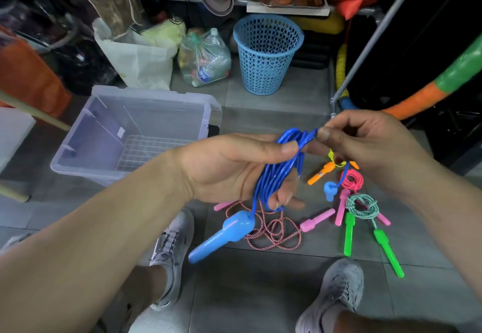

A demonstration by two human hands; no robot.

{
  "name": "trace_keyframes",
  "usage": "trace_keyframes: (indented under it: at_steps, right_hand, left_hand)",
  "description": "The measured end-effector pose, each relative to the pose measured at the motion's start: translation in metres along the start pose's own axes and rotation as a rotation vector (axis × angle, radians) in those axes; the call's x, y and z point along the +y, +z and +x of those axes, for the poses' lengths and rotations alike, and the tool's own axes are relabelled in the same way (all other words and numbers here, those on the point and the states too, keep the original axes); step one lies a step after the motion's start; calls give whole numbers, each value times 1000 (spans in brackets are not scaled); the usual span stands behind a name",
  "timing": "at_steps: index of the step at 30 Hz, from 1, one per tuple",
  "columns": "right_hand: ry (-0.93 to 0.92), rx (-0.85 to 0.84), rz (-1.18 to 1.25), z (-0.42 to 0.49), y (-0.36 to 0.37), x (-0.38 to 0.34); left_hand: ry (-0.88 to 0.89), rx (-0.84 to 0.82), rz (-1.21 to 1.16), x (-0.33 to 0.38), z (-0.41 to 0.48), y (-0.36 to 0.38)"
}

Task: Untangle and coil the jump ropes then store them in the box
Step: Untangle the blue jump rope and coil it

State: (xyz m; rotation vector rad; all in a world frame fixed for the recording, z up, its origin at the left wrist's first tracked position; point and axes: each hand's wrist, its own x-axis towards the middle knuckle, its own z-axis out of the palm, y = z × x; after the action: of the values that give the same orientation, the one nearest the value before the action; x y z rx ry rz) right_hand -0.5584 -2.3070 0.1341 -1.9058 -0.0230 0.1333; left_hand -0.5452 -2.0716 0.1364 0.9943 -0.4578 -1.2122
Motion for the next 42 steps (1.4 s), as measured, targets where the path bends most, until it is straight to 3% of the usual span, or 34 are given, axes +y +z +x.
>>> trace_keyframes:
  at_steps: [6,11,15,22,27,32,34,37,42]
  right_hand:
    - [98,-84,20,-7,7,-4]
    - [111,-179,-152,-16,31,3]
    - [162,-375,-264,-30,47,4]
    - [180,-458,-313,-30,33,-11]
    - [133,-466,-221,-26,19,-16]
    - [35,-396,-148,-28,13,-15]
    - [-23,-271,-144,-25,9,-13]
    - [-82,-85,-137,-19,7,-8]
    - [-59,39,-112,-11,5,-2]
  left_hand:
    - [121,-60,-208,0,2,-2]
    - [327,94,-383,4,5,-5]
    - [418,264,-370,12,5,-11]
    - [304,548,38,-2,12,-7]
    - [118,572,325,-16,13,-8]
    - [-116,403,484,-24,13,0]
    - [-98,312,502,-21,12,5]
    - [-30,322,498,-16,13,10]
    - [-8,280,225,-17,12,10]
